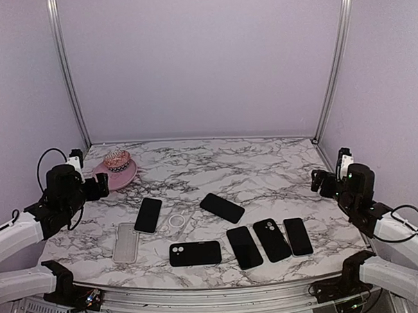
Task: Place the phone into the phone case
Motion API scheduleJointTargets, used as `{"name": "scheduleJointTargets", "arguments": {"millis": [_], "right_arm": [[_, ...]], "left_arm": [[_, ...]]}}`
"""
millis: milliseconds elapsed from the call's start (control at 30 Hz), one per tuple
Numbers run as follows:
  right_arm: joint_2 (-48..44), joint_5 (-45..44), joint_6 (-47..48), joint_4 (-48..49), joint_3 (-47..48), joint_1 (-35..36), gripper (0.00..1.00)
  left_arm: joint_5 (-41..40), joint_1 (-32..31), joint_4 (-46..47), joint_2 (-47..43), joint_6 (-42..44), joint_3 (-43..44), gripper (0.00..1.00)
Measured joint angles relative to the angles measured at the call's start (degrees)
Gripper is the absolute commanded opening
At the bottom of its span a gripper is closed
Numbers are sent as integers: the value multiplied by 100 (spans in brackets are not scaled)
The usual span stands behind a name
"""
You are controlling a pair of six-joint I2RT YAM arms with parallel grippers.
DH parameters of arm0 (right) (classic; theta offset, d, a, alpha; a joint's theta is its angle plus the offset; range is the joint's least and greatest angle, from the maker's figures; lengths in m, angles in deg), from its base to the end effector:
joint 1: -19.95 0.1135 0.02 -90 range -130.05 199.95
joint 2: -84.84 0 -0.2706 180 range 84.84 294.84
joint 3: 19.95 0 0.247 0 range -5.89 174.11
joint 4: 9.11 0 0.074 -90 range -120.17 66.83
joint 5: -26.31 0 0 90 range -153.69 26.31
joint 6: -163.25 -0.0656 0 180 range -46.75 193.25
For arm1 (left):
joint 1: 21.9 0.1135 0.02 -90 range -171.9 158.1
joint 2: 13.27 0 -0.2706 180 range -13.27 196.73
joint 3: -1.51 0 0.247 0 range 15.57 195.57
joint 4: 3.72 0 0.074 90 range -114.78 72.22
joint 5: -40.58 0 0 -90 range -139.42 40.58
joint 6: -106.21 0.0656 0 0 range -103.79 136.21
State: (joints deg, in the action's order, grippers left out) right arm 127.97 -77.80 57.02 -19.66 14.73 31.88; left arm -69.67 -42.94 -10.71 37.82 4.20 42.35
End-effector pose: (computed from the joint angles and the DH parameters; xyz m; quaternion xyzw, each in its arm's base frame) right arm 0.1960 0.0251 0.2174 0.1016 0.8047 0.0432 0.5833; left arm 0.2159 -0.0587 0.2399 -0.0416 0.7983 -0.0304 0.6000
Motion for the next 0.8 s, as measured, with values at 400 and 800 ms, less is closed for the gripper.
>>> {"name": "scheduleJointTargets", "arguments": {"millis": [400, 800], "right_arm": [[-66, 1344, -695, 365, 238, 0, 99], [2651, 1134, -929, -3082, 3067, 1217, 95]], "left_arm": [[1620, -55, 592, 433, -120, 546, 99], [2503, -1056, 153, 2334, 66, 2323, 99]]}}
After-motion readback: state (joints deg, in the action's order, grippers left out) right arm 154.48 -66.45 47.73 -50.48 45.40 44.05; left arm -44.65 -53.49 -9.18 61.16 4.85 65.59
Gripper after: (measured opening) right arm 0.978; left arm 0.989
